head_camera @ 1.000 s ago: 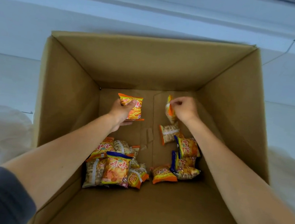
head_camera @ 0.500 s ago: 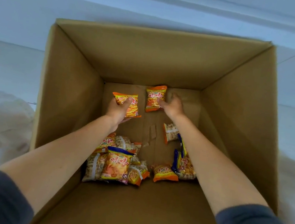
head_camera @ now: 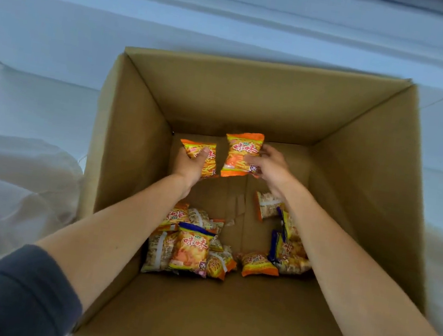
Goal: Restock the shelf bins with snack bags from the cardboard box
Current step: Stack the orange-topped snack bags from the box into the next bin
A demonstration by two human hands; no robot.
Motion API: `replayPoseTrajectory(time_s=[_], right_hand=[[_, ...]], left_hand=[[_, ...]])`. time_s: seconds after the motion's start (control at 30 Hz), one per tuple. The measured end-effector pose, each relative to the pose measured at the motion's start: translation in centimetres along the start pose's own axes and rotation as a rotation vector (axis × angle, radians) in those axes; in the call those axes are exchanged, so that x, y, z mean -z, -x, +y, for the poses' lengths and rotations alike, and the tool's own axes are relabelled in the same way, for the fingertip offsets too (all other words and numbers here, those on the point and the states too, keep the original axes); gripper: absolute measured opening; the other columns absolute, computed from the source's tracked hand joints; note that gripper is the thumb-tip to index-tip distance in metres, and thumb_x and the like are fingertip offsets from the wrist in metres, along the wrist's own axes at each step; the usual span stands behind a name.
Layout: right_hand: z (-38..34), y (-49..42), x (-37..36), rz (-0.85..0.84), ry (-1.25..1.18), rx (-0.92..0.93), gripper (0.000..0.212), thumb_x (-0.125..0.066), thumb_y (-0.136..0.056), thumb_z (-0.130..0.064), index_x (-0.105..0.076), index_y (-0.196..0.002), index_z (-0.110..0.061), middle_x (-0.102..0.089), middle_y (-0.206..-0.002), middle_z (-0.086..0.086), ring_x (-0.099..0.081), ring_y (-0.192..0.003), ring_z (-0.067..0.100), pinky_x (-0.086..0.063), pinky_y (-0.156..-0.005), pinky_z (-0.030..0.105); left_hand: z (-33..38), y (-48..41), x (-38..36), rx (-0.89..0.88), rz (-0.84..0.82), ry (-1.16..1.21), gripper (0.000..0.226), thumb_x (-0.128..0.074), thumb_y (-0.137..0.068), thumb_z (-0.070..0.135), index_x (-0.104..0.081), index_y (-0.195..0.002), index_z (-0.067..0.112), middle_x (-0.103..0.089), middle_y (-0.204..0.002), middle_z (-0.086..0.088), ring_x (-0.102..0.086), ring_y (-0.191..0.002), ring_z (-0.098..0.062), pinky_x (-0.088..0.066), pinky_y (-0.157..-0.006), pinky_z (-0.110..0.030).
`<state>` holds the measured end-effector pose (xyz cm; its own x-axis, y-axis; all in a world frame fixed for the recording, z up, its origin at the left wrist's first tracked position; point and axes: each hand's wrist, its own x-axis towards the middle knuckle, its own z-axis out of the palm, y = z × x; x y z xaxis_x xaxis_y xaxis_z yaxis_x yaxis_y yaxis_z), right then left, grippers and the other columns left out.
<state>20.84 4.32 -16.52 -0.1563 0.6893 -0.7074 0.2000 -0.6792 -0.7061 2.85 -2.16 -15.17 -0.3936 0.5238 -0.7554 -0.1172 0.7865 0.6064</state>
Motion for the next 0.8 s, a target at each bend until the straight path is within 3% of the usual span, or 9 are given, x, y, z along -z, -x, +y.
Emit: replayPoseTrajectory(time_s=[0.13, 0.2, 0.3, 0.33, 0.47, 0.6, 0.67, 0.73, 0.8], right_hand=[[-3.9, 5.0, -0.8, -0.182, -0.001, 0.024, 0.055, -0.07, -0.084, -0.005, -0.045, -0.133, -0.006, -0.062, -0.123, 0.008, -0.064, -0.109, 0.025, -0.051, -0.095, 0.041], [-6.0, 7.3, -1.7, -0.194, 0.01, 0.09, 0.046, -0.068, -0.085, -0.004, -0.047, -0.125, -0.012, -0.064, -0.12, 0.01, -0.063, -0.111, 0.029, -0.046, -0.101, 0.047], [-9.2, 10.4, -3.3, -0.276, -0.005, 0.176, 0.052, -0.065, -0.087, -0.001, -0.046, -0.134, -0.009, -0.061, -0.129, 0.017, -0.061, -0.116, 0.032, -0.046, -0.103, 0.045], [-10.5, 11.3, -3.9, -0.307, 0.002, 0.205, 0.051, -0.065, -0.088, -0.002, -0.046, -0.135, -0.008, -0.061, -0.13, 0.017, -0.061, -0.117, 0.03, -0.048, -0.101, 0.041], [-16.7, 15.4, -7.2, -0.398, 0.081, 0.301, 0.047, -0.063, -0.09, -0.006, -0.049, -0.135, -0.01, -0.063, -0.128, 0.01, -0.062, -0.115, 0.022, -0.051, -0.089, 0.026], [-22.8, 17.9, -11.2, -0.305, 0.155, 0.43, 0.071, -0.076, -0.082, -0.017, -0.04, -0.142, -0.013, -0.059, -0.132, 0.004, -0.059, -0.118, 0.022, -0.043, -0.104, 0.035], [-25.5, 19.2, -13.2, -0.279, 0.192, 0.494, 0.102, -0.087, -0.066, -0.03, -0.029, -0.149, -0.02, -0.049, -0.142, -0.001, -0.052, -0.126, 0.02, -0.039, -0.108, 0.04], [-27.9, 20.1, -14.9, -0.304, 0.142, 0.538, 0.106, -0.087, -0.067, -0.022, -0.023, -0.152, -0.023, -0.039, -0.146, -0.005, -0.049, -0.128, 0.019, -0.042, -0.107, 0.043], [-30.0, 20.3, -16.2, -0.315, 0.096, 0.552, 0.11, -0.084, -0.071, -0.015, -0.012, -0.154, -0.025, -0.032, -0.144, -0.008, -0.048, -0.127, 0.02, -0.04, -0.109, 0.046]], left_hand=[[3.7, 4.2, 0.0, -0.056, -0.212, 0.146, 0.062, -0.04, -0.091, 0.069, -0.045, -0.132, 0.023, -0.067, -0.118, -0.002, -0.07, -0.095, -0.015, -0.056, -0.062, -0.027], [5.5, 6.0, 0.8, -0.149, -0.272, 0.155, 0.076, -0.054, -0.078, 0.076, -0.048, -0.129, 0.019, -0.069, -0.116, -0.003, -0.071, -0.094, -0.016, -0.059, -0.069, -0.031], [7.8, 7.4, 3.1, -0.328, -0.259, 0.104, 0.104, -0.078, -0.047, 0.078, -0.055, -0.127, 0.015, -0.07, -0.115, -0.004, -0.071, -0.098, -0.018, -0.058, -0.088, -0.043], [9.1, 8.5, 4.3, -0.391, -0.259, 0.078, 0.101, -0.078, -0.047, 0.077, -0.057, -0.124, 0.014, -0.071, -0.113, -0.003, -0.071, -0.099, -0.018, -0.058, -0.088, -0.042], [14.1, 12.6, 9.5, -0.591, -0.294, 0.069, 0.039, -0.066, -0.085, 0.055, -0.066, -0.106, 0.022, -0.074, -0.102, 0.0, -0.071, -0.094, -0.016, -0.058, -0.086, -0.033], [18.8, 14.7, 14.0, -0.694, -0.296, 0.106, 0.042, -0.068, -0.081, 0.058, -0.069, -0.108, 0.025, -0.075, -0.104, -0.001, -0.071, -0.097, -0.02, -0.053, -0.096, -0.046], [21.0, 15.6, 16.3, -0.728, -0.294, 0.078, 0.057, -0.064, -0.079, 0.066, -0.062, -0.121, 0.027, -0.071, -0.114, 0.001, -0.069, -0.103, -0.019, -0.051, -0.099, -0.047], [23.1, 16.3, 18.1, -0.726, -0.231, 0.041, 0.104, -0.062, -0.063, 0.083, -0.039, -0.146, 0.025, -0.057, -0.138, -0.002, -0.059, -0.12, -0.022, -0.047, -0.104, -0.046], [25.1, 16.5, 19.4, -0.734, -0.082, -0.015, 0.122, -0.058, -0.064, 0.086, -0.009, -0.157, 0.022, -0.031, -0.158, -0.006, -0.039, -0.139, -0.027, -0.038, -0.111, -0.046]])
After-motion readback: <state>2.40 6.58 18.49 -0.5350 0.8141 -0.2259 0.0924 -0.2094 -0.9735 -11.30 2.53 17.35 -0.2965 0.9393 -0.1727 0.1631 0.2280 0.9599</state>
